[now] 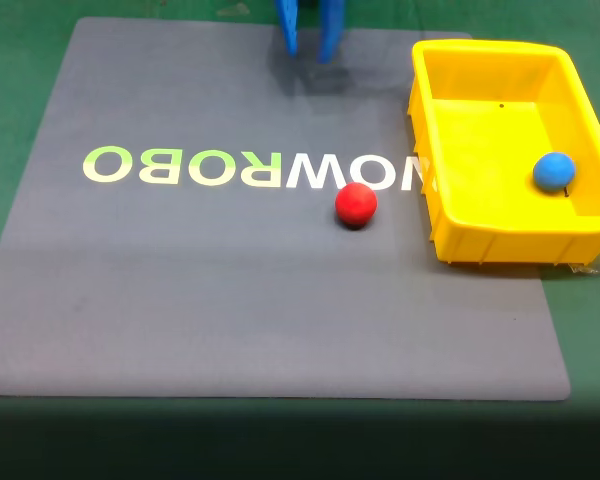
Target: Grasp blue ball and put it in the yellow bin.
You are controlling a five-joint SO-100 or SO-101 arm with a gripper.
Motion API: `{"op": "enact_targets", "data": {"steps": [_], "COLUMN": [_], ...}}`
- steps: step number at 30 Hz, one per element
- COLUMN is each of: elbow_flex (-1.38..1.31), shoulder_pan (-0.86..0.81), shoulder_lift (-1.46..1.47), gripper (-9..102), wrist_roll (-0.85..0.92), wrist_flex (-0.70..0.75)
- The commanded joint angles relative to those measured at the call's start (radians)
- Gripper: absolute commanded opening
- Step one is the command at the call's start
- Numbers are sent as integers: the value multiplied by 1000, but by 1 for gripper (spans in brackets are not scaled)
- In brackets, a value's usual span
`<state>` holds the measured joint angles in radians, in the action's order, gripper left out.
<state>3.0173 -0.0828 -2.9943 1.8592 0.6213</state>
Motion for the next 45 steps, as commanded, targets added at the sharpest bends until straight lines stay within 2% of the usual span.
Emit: {"op": "enact_targets", "data": {"steps": [1, 11, 15, 22, 45], "elbow_flex": [63, 83, 83, 83, 83], "shoulder_pan": [-23, -28, -8, -6, -14], "shoulder_lift": [-126, -302, -330, -331, -331], "gripper": [0, 0, 0, 0, 0], "wrist_roll": [-21, -120, -184, -249, -256], "wrist_flex": [74, 586, 721, 752, 752]}}
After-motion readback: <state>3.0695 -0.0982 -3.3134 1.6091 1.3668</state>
